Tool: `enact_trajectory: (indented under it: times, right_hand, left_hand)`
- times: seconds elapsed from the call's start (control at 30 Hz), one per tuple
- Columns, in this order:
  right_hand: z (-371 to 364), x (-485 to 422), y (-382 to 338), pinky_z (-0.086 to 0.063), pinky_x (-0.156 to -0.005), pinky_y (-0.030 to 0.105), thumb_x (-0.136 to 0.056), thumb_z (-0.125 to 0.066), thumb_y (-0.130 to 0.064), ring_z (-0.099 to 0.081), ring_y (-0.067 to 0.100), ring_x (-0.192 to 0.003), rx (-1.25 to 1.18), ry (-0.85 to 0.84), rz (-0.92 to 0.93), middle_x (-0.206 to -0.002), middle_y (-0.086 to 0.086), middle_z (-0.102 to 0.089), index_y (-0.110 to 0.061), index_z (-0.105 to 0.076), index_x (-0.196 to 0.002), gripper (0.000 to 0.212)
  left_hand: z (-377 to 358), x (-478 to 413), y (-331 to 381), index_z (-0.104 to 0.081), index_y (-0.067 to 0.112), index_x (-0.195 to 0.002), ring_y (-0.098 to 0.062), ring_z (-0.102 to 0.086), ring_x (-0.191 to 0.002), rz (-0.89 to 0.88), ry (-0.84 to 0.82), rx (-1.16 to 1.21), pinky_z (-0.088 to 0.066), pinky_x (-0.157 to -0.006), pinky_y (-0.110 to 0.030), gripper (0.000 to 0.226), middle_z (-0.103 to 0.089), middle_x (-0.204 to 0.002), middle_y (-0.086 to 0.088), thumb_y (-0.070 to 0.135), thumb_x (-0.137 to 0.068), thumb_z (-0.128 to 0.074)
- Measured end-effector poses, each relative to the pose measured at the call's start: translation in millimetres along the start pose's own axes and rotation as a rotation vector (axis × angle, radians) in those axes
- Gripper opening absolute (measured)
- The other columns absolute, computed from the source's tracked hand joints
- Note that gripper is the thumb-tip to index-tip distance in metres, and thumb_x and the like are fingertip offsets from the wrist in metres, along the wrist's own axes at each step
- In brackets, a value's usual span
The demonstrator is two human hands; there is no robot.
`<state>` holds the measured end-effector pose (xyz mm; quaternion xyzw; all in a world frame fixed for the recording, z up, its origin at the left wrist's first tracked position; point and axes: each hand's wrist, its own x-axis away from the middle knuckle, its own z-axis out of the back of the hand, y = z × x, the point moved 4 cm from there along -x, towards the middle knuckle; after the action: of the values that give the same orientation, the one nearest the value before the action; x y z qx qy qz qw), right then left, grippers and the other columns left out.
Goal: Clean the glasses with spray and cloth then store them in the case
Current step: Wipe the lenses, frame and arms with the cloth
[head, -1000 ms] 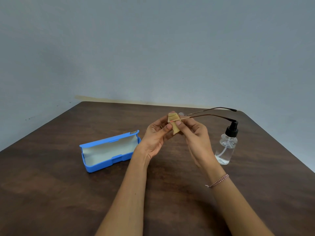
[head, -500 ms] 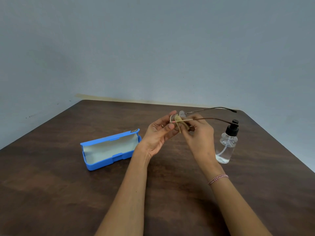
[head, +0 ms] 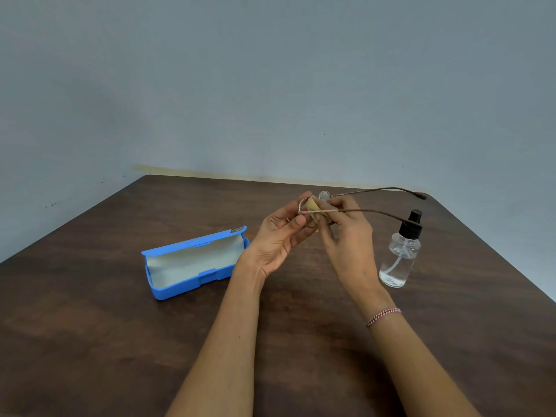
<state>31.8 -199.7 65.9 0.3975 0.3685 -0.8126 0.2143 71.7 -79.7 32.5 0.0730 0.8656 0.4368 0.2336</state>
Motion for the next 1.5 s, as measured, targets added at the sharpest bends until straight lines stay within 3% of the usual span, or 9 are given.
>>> enact_trajectory:
  times: [0.27,0.5,0.67,0.77,0.87,1.0,1.17,1.37,1.5]
  right_hand:
    - [-1,0,-9,-0.04,-0.088,0.006,-0.083,-0.066,0.0,-0.051,-0.014,-0.099,-0.214,-0.039,0.068,-0.103,-0.009,-0.057,-0.011,-0.069,-0.106,0.026]
    - [6,-2,1,-0.04,-0.076,0.001,-0.08,-0.071,-0.006,-0.054,-0.003,-0.077,-0.116,0.036,-0.076,-0.092,-0.007,-0.058,-0.014,-0.07,-0.106,0.027]
    - [5,-1,-12,-0.042,-0.087,0.007,-0.08,-0.062,0.009,-0.051,-0.003,-0.097,-0.192,0.006,0.082,-0.101,-0.013,-0.05,-0.02,-0.065,-0.114,0.044]
    - [4,-3,-7,-0.042,-0.085,0.012,-0.081,-0.056,0.012,-0.049,0.006,-0.099,-0.082,0.001,0.022,-0.103,-0.01,-0.045,-0.022,-0.064,-0.117,0.05]
    - [3,-4,-2,-0.036,-0.084,0.007,-0.083,-0.054,0.01,-0.047,0.01,-0.099,0.0,-0.011,-0.042,-0.108,0.002,-0.047,-0.021,-0.062,-0.12,0.049]
    - [1,-2,-9,-0.036,-0.085,0.0,-0.083,-0.057,0.011,-0.046,0.0,-0.094,-0.069,-0.022,0.053,-0.106,0.0,-0.047,-0.02,-0.061,-0.122,0.049]
    - [-2,-4,-3,-0.037,-0.087,0.008,-0.084,-0.054,0.009,-0.049,0.01,-0.098,0.004,-0.025,0.007,-0.11,0.009,-0.051,-0.016,-0.059,-0.125,0.048]
    - [-3,0,-5,-0.048,-0.074,0.025,-0.089,-0.057,-0.004,-0.047,0.01,-0.087,0.081,-0.019,0.008,-0.096,-0.004,-0.046,-0.009,-0.064,-0.115,0.027]
    - [-7,2,-8,-0.045,-0.073,0.016,-0.088,-0.06,-0.002,-0.052,0.011,-0.085,-0.03,-0.063,0.096,-0.093,0.0,-0.053,-0.009,-0.065,-0.114,0.027]
  left_hand:
    - [6,1,4,-0.074,0.02,-0.103,-0.012,-0.068,-0.088,-0.041,0.067,0.054,-0.056,-0.07,-0.021,0.064,-0.072,-0.1,0.0,0.028,-0.043,-0.094]
    - [-2,2,-1,-0.073,0.021,-0.105,-0.01,-0.068,-0.09,0.049,0.009,-0.045,-0.056,-0.071,-0.022,0.06,-0.072,-0.101,0.0,0.029,-0.048,-0.091]
    - [-1,2,-1,-0.072,0.016,-0.106,-0.014,-0.067,-0.095,0.044,0.005,-0.026,-0.056,-0.074,-0.026,0.058,-0.07,-0.103,-0.002,0.026,-0.052,-0.09]
    - [-4,2,-1,-0.074,0.015,-0.101,-0.016,-0.068,-0.096,0.044,-0.012,-0.01,-0.057,-0.073,-0.028,0.05,-0.072,-0.1,-0.003,0.023,-0.053,-0.088]
    - [-7,2,-3,-0.075,0.016,-0.098,-0.015,-0.068,-0.094,0.045,-0.011,-0.02,-0.057,-0.072,-0.028,0.047,-0.073,-0.098,-0.003,0.022,-0.053,-0.086]
    - [-4,2,0,-0.074,0.017,-0.102,-0.015,-0.069,-0.091,0.008,0.01,-0.002,-0.057,-0.072,-0.027,0.055,-0.073,-0.097,-0.004,0.022,-0.05,-0.09]
    - [-5,0,1,-0.074,0.023,-0.101,-0.013,-0.069,-0.09,-0.019,0.023,-0.01,-0.056,-0.074,-0.024,0.06,-0.073,-0.095,0.0,0.023,-0.043,-0.093]
    - [-1,-1,3,-0.073,0.022,-0.103,-0.014,-0.068,-0.094,-0.077,0.058,0.021,-0.055,-0.078,-0.023,0.059,-0.072,-0.103,-0.003,0.022,-0.047,-0.092]
    - [7,-2,6,-0.074,0.021,-0.101,-0.014,-0.068,-0.094,-0.126,0.11,0.049,-0.055,-0.073,-0.021,0.059,-0.071,-0.105,-0.004,0.025,-0.046,-0.093]
